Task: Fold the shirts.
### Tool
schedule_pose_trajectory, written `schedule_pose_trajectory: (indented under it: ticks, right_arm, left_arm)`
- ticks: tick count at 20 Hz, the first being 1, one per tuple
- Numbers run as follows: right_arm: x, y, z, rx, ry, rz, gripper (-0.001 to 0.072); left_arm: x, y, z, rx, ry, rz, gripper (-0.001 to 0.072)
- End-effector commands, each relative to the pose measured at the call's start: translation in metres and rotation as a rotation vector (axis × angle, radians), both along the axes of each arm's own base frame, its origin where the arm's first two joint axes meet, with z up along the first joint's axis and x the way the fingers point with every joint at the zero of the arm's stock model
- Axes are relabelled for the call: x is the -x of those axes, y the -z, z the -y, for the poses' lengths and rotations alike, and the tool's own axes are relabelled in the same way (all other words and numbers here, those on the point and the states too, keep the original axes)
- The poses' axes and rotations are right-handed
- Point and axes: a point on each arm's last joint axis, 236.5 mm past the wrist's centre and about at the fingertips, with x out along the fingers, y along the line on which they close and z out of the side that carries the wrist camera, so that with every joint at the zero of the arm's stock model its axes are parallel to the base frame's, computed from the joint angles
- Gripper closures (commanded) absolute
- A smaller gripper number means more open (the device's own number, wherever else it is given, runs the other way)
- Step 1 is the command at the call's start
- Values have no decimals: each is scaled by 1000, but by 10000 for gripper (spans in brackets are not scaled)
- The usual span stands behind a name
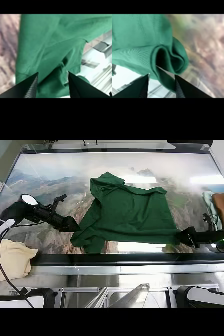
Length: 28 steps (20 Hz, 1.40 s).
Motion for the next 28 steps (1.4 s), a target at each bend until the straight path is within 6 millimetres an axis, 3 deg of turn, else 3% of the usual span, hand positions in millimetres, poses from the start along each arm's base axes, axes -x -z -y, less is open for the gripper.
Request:
schedule_pose_trajectory:
  ticks: [1,4,7,9,12,19,24,28]
  right_arm:
    - [-7,-7,7,4,-16,30,352]
    - [-5,-4,10,25,-27,25,352]
    - [-2,-3,6,13,-29,16,352]
    - [-5,-4,3,1,-22,22,352]
    - [-7,-9,-2,-23,-20,29,352]
    - [-6,-8,-4,-26,-24,26,352]
    - [-6,-8,-4,-24,-22,26,353]
    - [-7,-8,-4,-26,-20,28,353]
  left_arm:
    - [4,-1,5,3,26,-3,311]
    - [9,-1,5,3,40,-18,311]
    - [18,-1,18,3,91,-25,311]
    - [16,11,13,-81,134,16,311]
    - [-2,33,-3,-256,134,99,311]
    - [-45,21,4,-272,64,241,311]
    - [-14,41,-2,-317,140,167,313]
    - [-2,43,11,-341,228,174,313]
